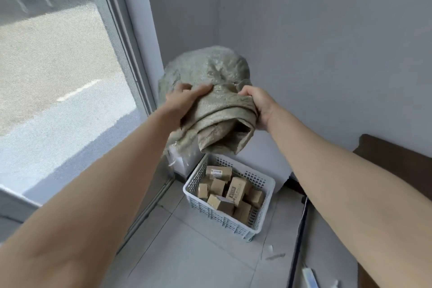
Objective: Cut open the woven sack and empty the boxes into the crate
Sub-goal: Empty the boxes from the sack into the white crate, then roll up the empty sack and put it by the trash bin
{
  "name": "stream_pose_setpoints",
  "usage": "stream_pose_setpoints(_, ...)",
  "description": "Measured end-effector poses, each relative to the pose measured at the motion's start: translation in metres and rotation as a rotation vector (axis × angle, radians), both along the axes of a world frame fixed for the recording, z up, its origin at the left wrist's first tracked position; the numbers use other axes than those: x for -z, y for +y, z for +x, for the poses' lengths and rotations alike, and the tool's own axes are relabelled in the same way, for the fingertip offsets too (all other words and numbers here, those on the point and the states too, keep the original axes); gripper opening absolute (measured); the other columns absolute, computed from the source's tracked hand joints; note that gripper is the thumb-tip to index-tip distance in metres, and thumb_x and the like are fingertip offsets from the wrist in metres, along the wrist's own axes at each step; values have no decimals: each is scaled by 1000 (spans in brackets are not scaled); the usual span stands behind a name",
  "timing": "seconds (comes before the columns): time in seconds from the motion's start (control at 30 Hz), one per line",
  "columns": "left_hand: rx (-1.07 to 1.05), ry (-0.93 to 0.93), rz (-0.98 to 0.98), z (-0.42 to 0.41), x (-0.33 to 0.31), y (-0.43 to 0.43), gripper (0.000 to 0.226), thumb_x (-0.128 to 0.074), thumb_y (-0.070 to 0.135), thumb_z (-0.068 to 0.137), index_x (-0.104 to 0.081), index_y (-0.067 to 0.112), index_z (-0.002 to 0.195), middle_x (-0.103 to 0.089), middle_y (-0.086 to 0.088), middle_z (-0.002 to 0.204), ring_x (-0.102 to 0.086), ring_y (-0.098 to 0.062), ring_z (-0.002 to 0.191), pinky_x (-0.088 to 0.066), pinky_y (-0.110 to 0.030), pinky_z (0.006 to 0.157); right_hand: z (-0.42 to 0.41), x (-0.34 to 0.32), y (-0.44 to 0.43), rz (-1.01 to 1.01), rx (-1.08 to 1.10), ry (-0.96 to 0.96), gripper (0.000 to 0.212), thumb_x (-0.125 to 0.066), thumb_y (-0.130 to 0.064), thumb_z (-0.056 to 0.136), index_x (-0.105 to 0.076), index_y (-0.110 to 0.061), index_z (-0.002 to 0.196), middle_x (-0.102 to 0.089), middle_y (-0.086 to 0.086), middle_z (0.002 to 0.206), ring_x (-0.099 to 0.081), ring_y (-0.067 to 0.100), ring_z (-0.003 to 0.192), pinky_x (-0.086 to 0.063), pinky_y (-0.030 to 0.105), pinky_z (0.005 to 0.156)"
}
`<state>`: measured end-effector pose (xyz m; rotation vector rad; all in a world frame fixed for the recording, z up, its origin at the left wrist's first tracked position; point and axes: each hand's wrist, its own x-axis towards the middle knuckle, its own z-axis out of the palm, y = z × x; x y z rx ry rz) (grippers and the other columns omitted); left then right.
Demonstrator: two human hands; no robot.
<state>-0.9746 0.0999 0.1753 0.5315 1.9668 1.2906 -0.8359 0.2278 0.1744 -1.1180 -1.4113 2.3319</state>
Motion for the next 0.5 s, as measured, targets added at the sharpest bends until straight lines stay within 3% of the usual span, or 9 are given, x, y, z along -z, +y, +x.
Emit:
stream_pose_setpoints(0.03, 31, -175, 52, -2, 1, -13, 97, -78, 71, 47, -54, 18, 125, -59, -12, 127, -63, -28, 107, -54, -42, 91, -3, 2, -9, -26, -50, 23, 22, -40, -16, 84, -53, -9, 68, -59, 7, 57, -59, 20, 53, -50, 25, 62)
stream_pose_setpoints(0.1, 74, -360, 157, 3, -4, -41, 65, -73, 52, 68, -60, 10, 115, -72, -10, 100, -71, -24, 86, -59, -34, 77, -14, 8, -28, -42, -107, 69, 25, -37, -16, 84, -56, -6, 72, -61, 9, 57, -60, 21, 55, -50, 26, 63)
stream_pose_setpoints(0.2, 22, -412, 175, 3, -5, -82, 34, -64, 37, 82, -60, 9, 101, -71, -6, 78, -68, -20, 65, -58, -27, 60, -37, 12, -67, -24, -178, 43, 24, -37, -16, 84, -53, -6, 68, -59, 8, 54, -57, 20, 52, -48, 24, 60)
stream_pose_setpoints(0.3, -149, -402, 189, -5, -3, -139, 28, -64, 29, 83, -58, 9, 100, -69, -5, 71, -66, -19, 57, -56, -25, 54, -57, 15, -116, -3, -300, -25, 22, -44, -20, 81, -52, -10, 63, -56, 7, 54, -55, 20, 53, -47, 25, 61)
stream_pose_setpoints(0.43, -292, -417, 227, -2, 1, -228, 21, -62, 32, 84, -59, 11, 87, -69, -2, 59, -65, -16, 50, -55, -22, 52, -70, 17, -191, -86, -501, 68, 43, -42, -23, 84, -70, -5, 57, -66, 10, 60, -64, 21, 56, -53, 26, 66)
stream_pose_setpoints(0.5, -341, -414, 252, 3, 0, -271, 25, -61, 36, 85, -62, 11, 90, -70, -3, 63, -66, -17, 53, -55, -23, 54, -75, 14, -229, -122, -604, 115, 36, -44, -21, 77, -70, -5, 58, -65, 10, 59, -64, 20, 54, -55, 23, 60)
